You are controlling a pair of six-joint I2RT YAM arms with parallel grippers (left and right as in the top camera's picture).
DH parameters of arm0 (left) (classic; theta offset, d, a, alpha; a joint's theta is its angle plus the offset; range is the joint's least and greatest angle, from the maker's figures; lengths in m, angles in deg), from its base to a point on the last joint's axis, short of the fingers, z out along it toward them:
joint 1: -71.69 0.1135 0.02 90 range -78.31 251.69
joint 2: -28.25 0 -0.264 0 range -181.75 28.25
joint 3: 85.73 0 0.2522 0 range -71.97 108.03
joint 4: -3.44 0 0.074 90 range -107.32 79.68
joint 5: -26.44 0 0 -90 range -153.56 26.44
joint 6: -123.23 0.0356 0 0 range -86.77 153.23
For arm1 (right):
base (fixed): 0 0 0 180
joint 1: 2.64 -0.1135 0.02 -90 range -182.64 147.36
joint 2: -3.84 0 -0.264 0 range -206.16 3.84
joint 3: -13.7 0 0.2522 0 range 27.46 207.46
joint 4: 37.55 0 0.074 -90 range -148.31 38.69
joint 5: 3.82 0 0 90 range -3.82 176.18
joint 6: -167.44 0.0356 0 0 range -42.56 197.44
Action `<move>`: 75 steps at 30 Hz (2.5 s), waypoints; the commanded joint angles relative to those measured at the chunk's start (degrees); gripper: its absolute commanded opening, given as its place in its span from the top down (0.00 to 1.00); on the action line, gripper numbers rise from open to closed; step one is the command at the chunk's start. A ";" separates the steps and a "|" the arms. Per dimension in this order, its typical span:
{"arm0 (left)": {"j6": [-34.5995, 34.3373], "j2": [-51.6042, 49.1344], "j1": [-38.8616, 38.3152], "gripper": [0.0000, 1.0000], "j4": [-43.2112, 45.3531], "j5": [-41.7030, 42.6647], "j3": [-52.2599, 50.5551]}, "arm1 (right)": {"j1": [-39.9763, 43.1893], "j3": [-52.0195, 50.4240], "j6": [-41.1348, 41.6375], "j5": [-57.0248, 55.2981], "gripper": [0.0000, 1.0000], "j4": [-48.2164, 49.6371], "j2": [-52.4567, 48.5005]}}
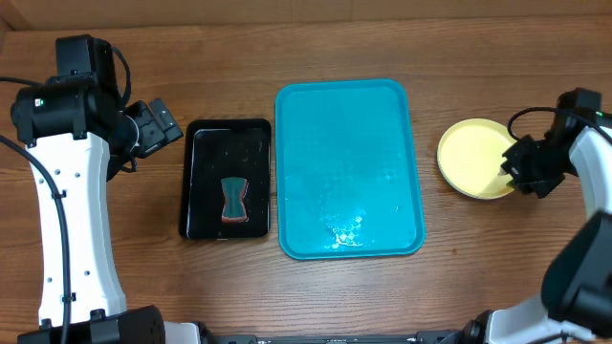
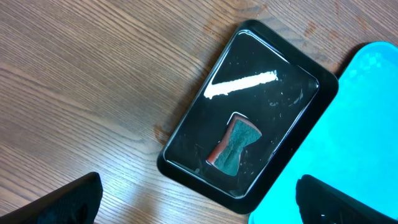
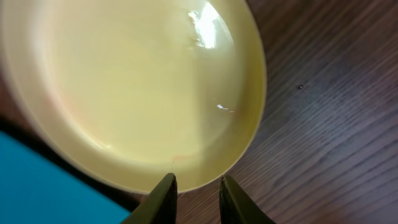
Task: Clean dirty plates on tray and stack at the side
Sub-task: 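Open the right gripper and withdraw it back over the teal tray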
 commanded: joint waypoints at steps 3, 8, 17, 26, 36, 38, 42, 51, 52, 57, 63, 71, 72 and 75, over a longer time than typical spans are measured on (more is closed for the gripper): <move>0.46 0.07 0.13 0.00 0.07 0.07 0.96 | -4.83 1.11 -7.93 3.82 0.75 0.87 11.41; 0.46 0.07 0.13 0.00 0.07 0.07 0.96 | -14.34 1.11 -13.73 9.09 0.71 1.49 18.64; 0.46 0.07 0.13 0.00 0.07 0.07 0.96 | -36.46 1.09 -17.44 10.69 0.27 4.00 24.24; 0.46 0.07 0.13 0.00 0.07 0.07 0.96 | -42.27 1.09 -17.42 10.49 0.00 4.92 23.89; 0.46 0.07 0.13 0.00 0.07 0.07 0.96 | -42.27 1.09 -17.40 10.49 0.00 4.50 23.89; 0.46 0.07 0.13 0.00 0.07 0.07 0.96 | -42.27 1.09 -17.42 10.49 0.00 4.52 23.89; 0.46 0.07 0.13 0.00 0.07 0.07 0.96 | -42.27 1.09 -17.42 9.53 0.00 4.15 23.89; 0.46 0.07 0.13 0.00 0.07 0.07 0.96 | -42.23 0.96 -17.44 4.81 0.00 -4.13 24.90; 0.46 0.07 0.13 0.00 0.07 0.07 0.96 | -42.16 0.96 -17.42 3.10 0.00 -4.46 25.53; 0.46 0.07 0.13 0.00 0.07 0.07 0.96 | -42.18 0.33 -17.44 -6.34 0.00 1.29 32.48; 0.46 0.07 0.13 0.00 0.07 0.07 0.96 | -41.83 -3.96 -17.46 -16.11 0.00 13.09 45.13; 0.46 0.07 0.13 0.00 0.07 0.07 0.96 | -31.85 -18.88 -17.44 -13.05 0.00 26.95 60.35; 0.46 0.07 0.13 0.00 0.07 0.07 0.96 | -30.42 -21.18 -17.44 -12.00 0.00 28.33 61.79; 0.46 0.07 0.13 0.00 0.07 0.07 0.96 | -27.32 -27.93 -17.44 -10.47 0.00 31.67 66.53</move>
